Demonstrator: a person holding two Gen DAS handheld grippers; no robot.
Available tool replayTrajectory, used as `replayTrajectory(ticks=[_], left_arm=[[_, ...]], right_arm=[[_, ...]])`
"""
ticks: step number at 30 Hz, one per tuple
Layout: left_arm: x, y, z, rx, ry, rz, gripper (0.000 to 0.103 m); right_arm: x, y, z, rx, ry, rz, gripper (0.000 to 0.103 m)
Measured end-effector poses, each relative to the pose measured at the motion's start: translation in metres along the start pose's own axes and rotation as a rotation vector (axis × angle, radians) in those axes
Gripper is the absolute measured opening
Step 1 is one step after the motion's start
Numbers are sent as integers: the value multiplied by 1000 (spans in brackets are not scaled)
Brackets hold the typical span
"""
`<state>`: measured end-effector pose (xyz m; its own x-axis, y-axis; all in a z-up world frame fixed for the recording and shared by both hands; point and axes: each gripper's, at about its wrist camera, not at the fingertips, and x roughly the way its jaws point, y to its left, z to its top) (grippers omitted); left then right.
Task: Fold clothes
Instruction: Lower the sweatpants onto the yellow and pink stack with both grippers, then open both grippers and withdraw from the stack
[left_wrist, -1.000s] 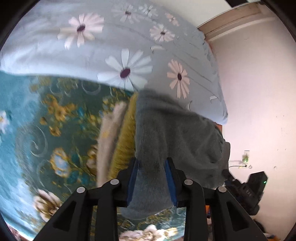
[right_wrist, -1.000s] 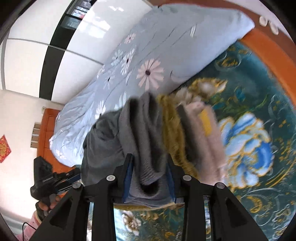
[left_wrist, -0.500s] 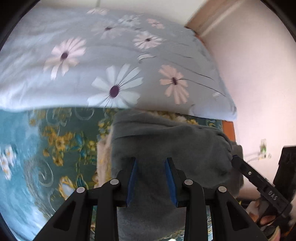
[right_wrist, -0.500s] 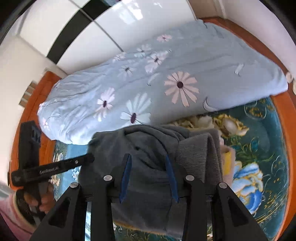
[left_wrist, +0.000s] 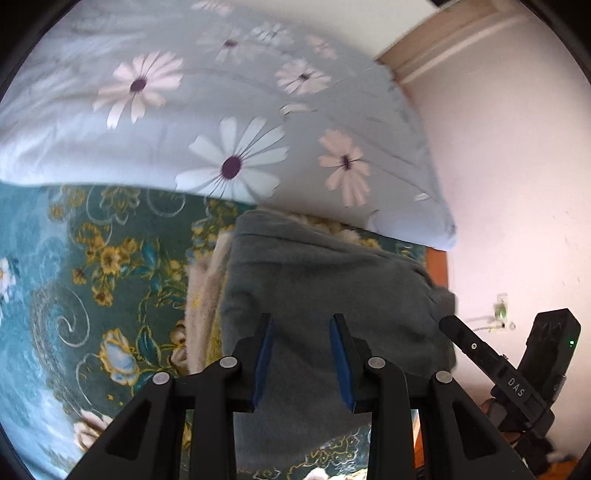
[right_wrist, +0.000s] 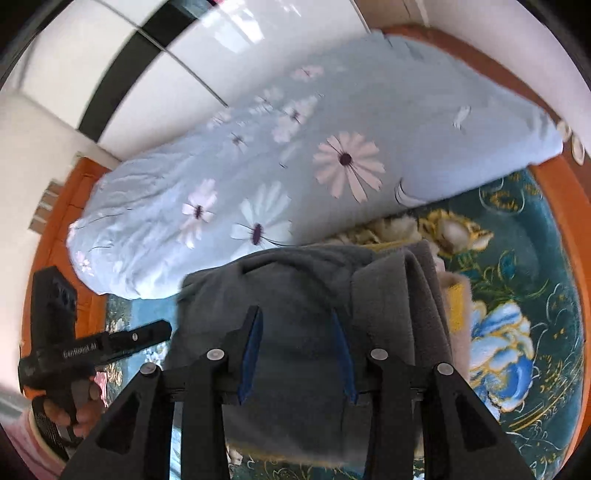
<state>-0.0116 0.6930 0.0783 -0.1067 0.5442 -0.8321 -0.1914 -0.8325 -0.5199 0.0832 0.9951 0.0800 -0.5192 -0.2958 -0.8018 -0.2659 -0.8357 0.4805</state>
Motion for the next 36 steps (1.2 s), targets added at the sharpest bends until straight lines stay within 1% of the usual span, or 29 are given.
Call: replayTrajectory(ticks=[2,3,6,9,12,16,21,24,27,29,31,32,34,36], left_arm=[[-9,-8,-13,70,-20,7,37],[-10,-12,-20,104,-25,17,39],[-3,-18,-42,186,-19,65,39],[19,-14,-54,207,28,113,39],[38,-6,-55,207,53,148,39],[49,-4,-48,209,64,164,39],[51,-11,-47,233,68,174,39],[45,-14,-52,245,65,184,39],[32,-17,-60,257,64,182,40],[21,-18,-65,266,52,172,40],[8,-18,-69,287,46,165,46],[1,-17,-73,296,44,164,47],[-12,-14,-80,293,27,165,53],[-22,-11,-90,308,20,165,56]], right_arm=[[-17,6,-16,-22,-31,14,39],[-21,7,-24,-29,-39,5,39],[-29,8,-45,-40,-54,-23,39],[-17,1,-60,-24,-28,-27,40],[3,-9,-64,-4,1,-60,40],[14,-12,-62,2,0,-75,40],[24,-15,-53,22,8,-82,40],[26,-15,-52,33,29,-95,40],[20,-10,-57,41,47,-110,40],[4,-3,-61,56,17,-103,40],[-11,4,-65,61,-15,-95,42],[-14,9,-70,61,-16,-98,43],[-20,19,-80,61,-17,-105,44],[-26,28,-89,61,-17,-112,44]])
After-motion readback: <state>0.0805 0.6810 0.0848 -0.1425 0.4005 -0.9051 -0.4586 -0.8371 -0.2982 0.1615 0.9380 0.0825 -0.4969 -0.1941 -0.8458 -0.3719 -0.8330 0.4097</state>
